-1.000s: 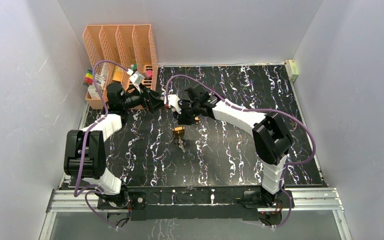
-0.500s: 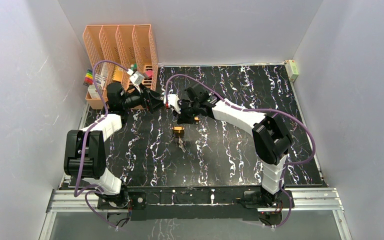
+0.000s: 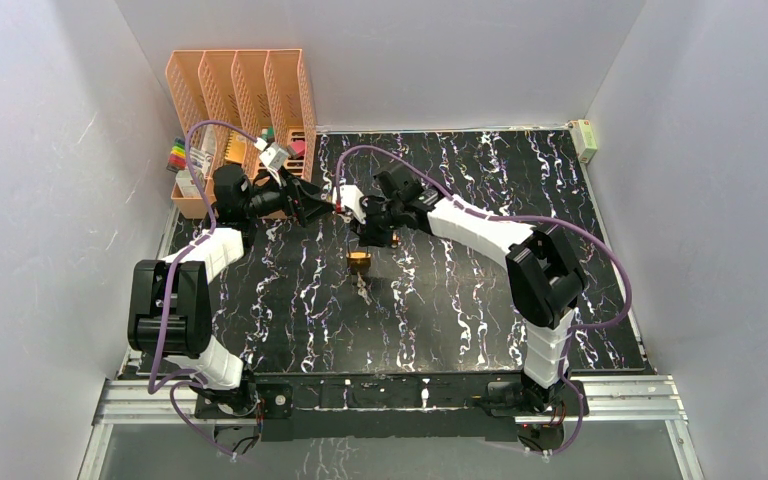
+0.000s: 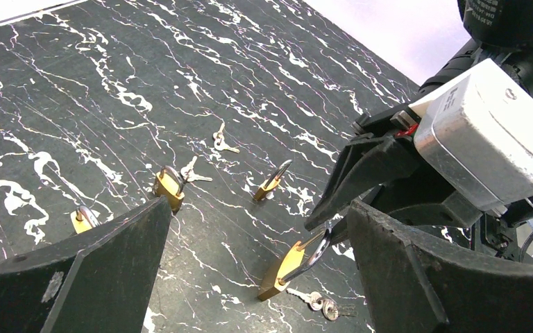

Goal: Lock with the key
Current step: Adjust the lock at the center of the board, then move the lock to the center of the board.

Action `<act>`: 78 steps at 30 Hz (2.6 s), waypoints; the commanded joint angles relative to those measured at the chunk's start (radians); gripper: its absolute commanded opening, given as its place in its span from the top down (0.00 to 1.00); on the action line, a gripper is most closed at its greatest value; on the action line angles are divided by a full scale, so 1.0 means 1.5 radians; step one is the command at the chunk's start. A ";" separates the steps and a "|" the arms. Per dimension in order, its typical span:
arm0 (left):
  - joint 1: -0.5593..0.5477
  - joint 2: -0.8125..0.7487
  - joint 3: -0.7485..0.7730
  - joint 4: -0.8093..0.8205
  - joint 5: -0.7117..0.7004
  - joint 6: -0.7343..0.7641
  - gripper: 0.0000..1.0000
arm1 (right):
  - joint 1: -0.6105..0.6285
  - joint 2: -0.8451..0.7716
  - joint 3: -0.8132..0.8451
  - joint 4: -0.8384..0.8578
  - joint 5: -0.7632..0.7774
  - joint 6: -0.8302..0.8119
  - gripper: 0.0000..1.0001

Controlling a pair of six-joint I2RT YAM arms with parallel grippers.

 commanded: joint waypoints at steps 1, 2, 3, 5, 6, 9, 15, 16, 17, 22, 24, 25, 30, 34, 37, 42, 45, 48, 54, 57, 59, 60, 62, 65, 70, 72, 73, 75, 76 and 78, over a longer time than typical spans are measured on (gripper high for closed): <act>0.005 -0.023 0.026 0.004 0.014 0.009 0.02 | -0.005 -0.046 0.025 -0.006 -0.022 -0.012 0.68; 0.005 -0.023 0.027 0.003 0.014 0.010 0.02 | -0.005 -0.047 0.029 -0.009 -0.028 -0.012 0.68; 0.005 -0.023 0.027 0.003 0.014 0.010 0.02 | -0.005 -0.048 0.036 -0.015 -0.033 -0.012 0.67; 0.006 -0.023 0.027 0.003 0.014 0.010 0.02 | -0.005 -0.048 0.053 -0.027 -0.040 -0.011 0.67; 0.005 -0.023 0.027 0.003 0.014 0.010 0.02 | -0.005 -0.048 0.060 -0.033 -0.042 -0.012 0.66; 0.006 -0.024 0.027 0.003 0.014 0.010 0.02 | -0.006 -0.060 0.079 -0.042 -0.057 -0.007 0.65; 0.016 -0.023 0.024 0.027 0.005 -0.020 0.02 | -0.007 -0.099 0.108 0.020 -0.026 0.067 0.37; 0.019 -0.023 0.027 0.025 -0.012 -0.029 0.02 | -0.007 -0.100 0.107 0.045 0.017 0.091 0.29; 0.023 -0.024 0.031 0.013 -0.030 -0.033 0.02 | -0.007 -0.095 0.110 0.062 0.067 0.114 0.26; 0.030 -0.029 0.043 -0.037 -0.102 -0.028 0.02 | -0.008 0.033 0.276 -0.029 0.305 0.259 0.36; 0.030 -0.034 0.049 -0.064 -0.135 -0.019 0.02 | -0.007 0.118 0.419 -0.122 0.369 0.321 0.42; 0.030 -0.040 0.052 -0.084 -0.159 -0.007 0.02 | -0.007 0.161 0.488 -0.172 0.396 0.354 0.45; 0.030 -0.062 0.061 -0.137 -0.227 0.022 0.02 | -0.007 0.275 0.651 -0.284 0.496 0.509 0.49; 0.030 -0.057 0.073 -0.154 -0.226 0.018 0.02 | -0.007 0.287 0.642 -0.288 0.550 0.564 0.55; 0.030 -0.052 0.081 -0.166 -0.225 0.018 0.02 | -0.007 0.300 0.642 -0.289 0.536 0.589 0.56; 0.030 -0.040 0.090 -0.181 -0.223 0.020 0.02 | -0.007 0.328 0.636 -0.280 0.482 0.622 0.56; 0.030 -0.035 0.092 -0.184 -0.222 0.020 0.02 | -0.007 0.345 0.635 -0.276 0.464 0.639 0.57; 0.030 -0.033 0.093 -0.187 -0.221 0.023 0.02 | -0.007 0.359 0.640 -0.278 0.457 0.652 0.57; 0.030 -0.029 0.096 -0.193 -0.220 0.024 0.02 | -0.007 0.379 0.639 -0.276 0.450 0.666 0.57; 0.030 -0.029 0.096 -0.196 -0.220 0.026 0.02 | -0.007 0.388 0.642 -0.275 0.445 0.669 0.57; 0.030 -0.028 0.098 -0.198 -0.220 0.028 0.02 | -0.007 0.393 0.643 -0.275 0.443 0.670 0.57; 0.030 -0.028 0.099 -0.200 -0.221 0.029 0.02 | -0.007 0.395 0.643 -0.274 0.442 0.670 0.57; 0.030 -0.027 0.100 -0.203 -0.220 0.031 0.02 | -0.008 0.398 0.643 -0.275 0.442 0.672 0.58; 0.030 -0.026 0.102 -0.206 -0.220 0.033 0.02 | -0.007 0.399 0.637 -0.276 0.442 0.670 0.58; 0.030 -0.026 0.103 -0.209 -0.219 0.036 0.02 | -0.007 0.400 0.622 -0.274 0.442 0.670 0.60; 0.030 -0.026 0.103 -0.211 -0.219 0.038 0.02 | -0.007 0.401 0.622 -0.274 0.441 0.670 0.62; 0.030 -0.026 0.103 -0.211 -0.219 0.039 0.02 | -0.007 0.401 0.622 -0.274 0.441 0.670 0.62; 0.030 -0.026 0.103 -0.211 -0.219 0.038 0.02 | -0.008 0.402 0.621 -0.271 0.438 0.667 0.62; 0.030 -0.026 0.104 -0.212 -0.219 0.039 0.02 | -0.007 0.401 0.619 -0.269 0.437 0.665 0.62; 0.030 -0.026 0.104 -0.213 -0.218 0.040 0.02 | -0.007 0.399 0.612 -0.264 0.435 0.663 0.62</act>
